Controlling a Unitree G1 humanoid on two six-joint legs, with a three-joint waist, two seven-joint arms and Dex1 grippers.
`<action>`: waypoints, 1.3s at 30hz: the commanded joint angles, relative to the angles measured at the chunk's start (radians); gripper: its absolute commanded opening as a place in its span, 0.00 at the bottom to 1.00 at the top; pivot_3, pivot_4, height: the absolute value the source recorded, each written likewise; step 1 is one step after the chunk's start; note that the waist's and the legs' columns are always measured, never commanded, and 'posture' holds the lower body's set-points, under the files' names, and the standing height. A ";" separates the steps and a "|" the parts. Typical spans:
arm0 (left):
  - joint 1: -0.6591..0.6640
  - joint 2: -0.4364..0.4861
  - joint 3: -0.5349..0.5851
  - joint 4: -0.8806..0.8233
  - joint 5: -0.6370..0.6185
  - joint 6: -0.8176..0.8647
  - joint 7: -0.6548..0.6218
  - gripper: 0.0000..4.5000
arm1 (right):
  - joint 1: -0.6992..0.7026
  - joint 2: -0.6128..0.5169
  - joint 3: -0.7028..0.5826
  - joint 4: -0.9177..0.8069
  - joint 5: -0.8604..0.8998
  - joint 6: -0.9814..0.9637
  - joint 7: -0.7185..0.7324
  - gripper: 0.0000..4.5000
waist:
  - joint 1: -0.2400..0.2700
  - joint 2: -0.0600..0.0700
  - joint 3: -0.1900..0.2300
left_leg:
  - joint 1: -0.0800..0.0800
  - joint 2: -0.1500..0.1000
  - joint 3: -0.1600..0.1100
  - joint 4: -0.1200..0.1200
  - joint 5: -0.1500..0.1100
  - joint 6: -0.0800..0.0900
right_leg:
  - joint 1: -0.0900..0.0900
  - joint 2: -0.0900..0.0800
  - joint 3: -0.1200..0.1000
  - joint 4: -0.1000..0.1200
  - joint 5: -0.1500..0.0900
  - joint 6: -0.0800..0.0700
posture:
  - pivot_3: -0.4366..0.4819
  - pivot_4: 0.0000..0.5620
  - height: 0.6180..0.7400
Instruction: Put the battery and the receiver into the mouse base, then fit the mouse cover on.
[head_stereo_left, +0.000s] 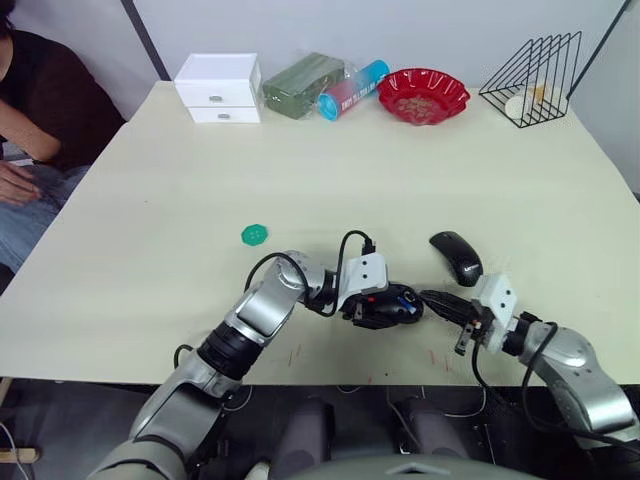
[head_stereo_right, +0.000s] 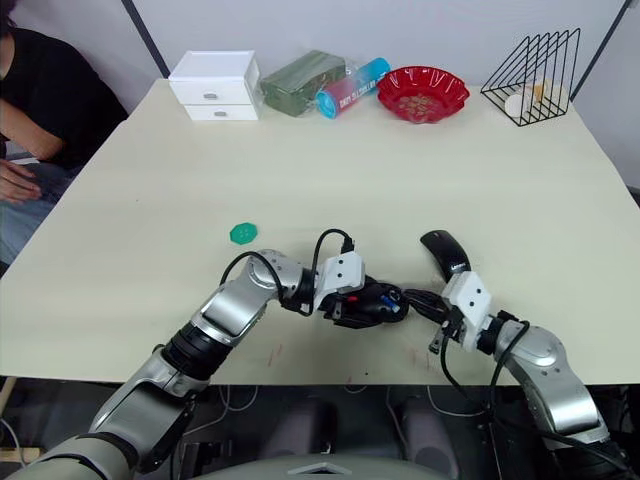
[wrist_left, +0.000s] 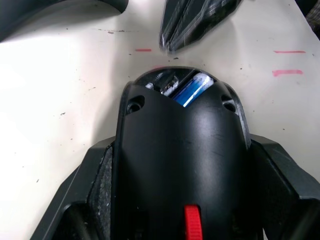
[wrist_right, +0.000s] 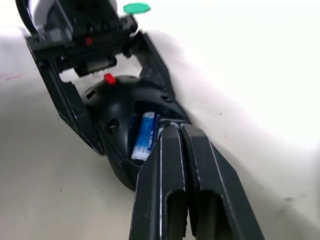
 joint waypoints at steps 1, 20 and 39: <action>0.005 0.005 -0.019 0.010 0.006 0.012 -0.007 0.66 | 0.079 -0.047 -0.091 -0.063 0.063 -0.051 0.077 0.02 | 0.003 0.001 0.001 | 0.000 0.000 0.000 0.000 0.000 0.000 | 0.000 0.000 0.000 0.000 0.000 0.000 | 0.48 0.27 1.00; -0.005 0.026 -0.016 -0.014 -0.001 0.032 -0.021 0.66 | 0.285 -0.092 -0.367 0.071 0.231 -0.273 0.398 0.99 | 0.003 0.003 0.002 | 0.000 0.000 0.001 0.000 0.000 0.000 | 0.000 0.000 0.001 0.000 0.000 0.000 | 0.48 0.27 1.00; -0.014 0.052 0.014 -0.013 -0.019 0.014 -0.021 0.99 | 0.290 -0.065 -0.390 0.138 0.262 -0.369 0.487 1.00 | 0.000 0.006 0.004 | 0.000 0.000 0.001 0.000 0.000 0.000 | 0.000 0.000 0.001 0.000 0.000 0.000 | 0.48 0.27 1.00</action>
